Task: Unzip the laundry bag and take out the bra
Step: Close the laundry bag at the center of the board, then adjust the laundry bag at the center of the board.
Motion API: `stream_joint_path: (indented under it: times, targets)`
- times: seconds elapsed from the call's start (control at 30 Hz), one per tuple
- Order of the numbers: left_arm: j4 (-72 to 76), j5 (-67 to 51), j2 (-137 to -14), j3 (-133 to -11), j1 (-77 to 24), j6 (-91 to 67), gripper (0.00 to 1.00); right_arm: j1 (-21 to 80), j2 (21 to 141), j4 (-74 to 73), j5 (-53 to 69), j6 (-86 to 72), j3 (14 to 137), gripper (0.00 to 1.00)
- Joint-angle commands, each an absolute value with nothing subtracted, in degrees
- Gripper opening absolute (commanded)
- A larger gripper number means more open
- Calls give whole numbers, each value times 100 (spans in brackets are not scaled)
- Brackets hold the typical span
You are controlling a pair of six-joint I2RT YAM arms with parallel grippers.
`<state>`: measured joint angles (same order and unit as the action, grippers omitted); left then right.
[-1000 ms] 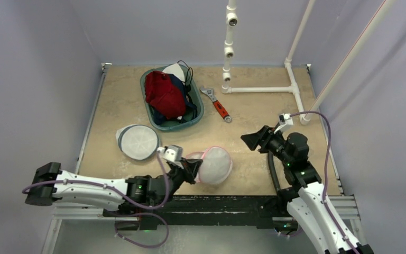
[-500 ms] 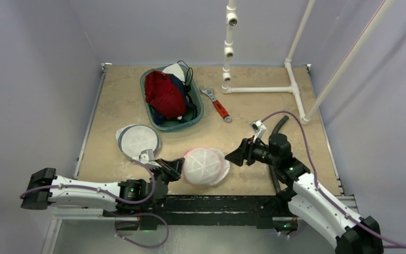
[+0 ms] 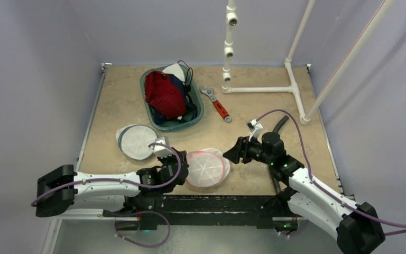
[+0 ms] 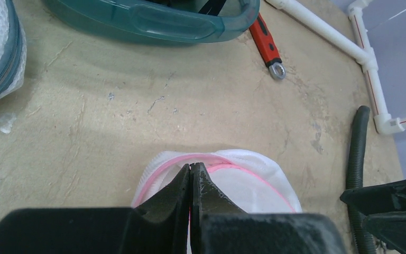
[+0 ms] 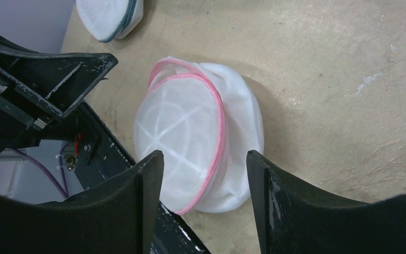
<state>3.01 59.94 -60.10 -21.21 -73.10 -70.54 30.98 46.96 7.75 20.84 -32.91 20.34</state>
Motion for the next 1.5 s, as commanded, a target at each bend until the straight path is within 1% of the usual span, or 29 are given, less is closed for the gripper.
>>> stream_joint_path:
  times: [0.0, 0.07, 0.13, 0.2, 0.23, 0.3, 0.47, 0.57, 0.77, 0.9, 1.17, 1.33, 1.4, 1.47]
  targets:
    - [-73, 5741, -5991, -2687, -7250, -6552, 0, 3289, 4731, 1000, 1878, -3112, 2348, 62]
    - [-335, 5455, -5866, -2838, -7250, -6252, 0, 3505, 4787, 927, 1744, -3032, 2420, 62]
    - [-332, 4987, -5730, -2901, -7252, -5839, 12, 3836, 4942, 813, 1393, -2971, 2523, 62]
    - [-501, 4546, -5617, -2969, -7251, -5709, 28, 4179, 5178, 749, 1032, -2922, 2599, 62]
    - [-656, 4339, -5577, -3007, -7251, -5693, 33, 4337, 5271, 741, 835, -2924, 2628, 61]
    - [-767, 3889, -5488, -3022, -7251, -5610, 37, 4601, 5432, 752, 500, -2878, 2659, 60]
    - [-351, 2535, -5337, -2789, -7252, -5262, 37, 5203, 5939, 781, -157, -2758, 2854, 60]
    - [-141, 2056, -5590, -2726, -7251, -5166, 33, 5337, 6374, 827, -523, -2823, 2937, 57]
    - [353, 1989, -6451, -2646, -7255, -5211, 28, 5351, 6930, 810, -1371, -3252, 2971, 44]
    - [515, 2263, -7066, -2668, -7251, -5334, 26, 5352, 7179, 810, -1569, -3341, 2938, 41]
    - [306, 3081, -7762, -2883, -7251, -5508, 24, 5357, 7236, 681, -1632, -3472, 2929, 41]
    - [42, 3233, -7901, -3126, -7251, -5471, 25, 5358, 6724, 297, -1755, -3598, 3004, 47]
    - [9, 3171, -7696, -3140, -7255, -5443, 27, 5356, 6335, 38, -1821, -3612, 3118, 50]
    - [-88, 3086, -7301, -3131, -7264, -5396, 32, 5356, 5942, -262, -1819, -3557, 3297, 52]
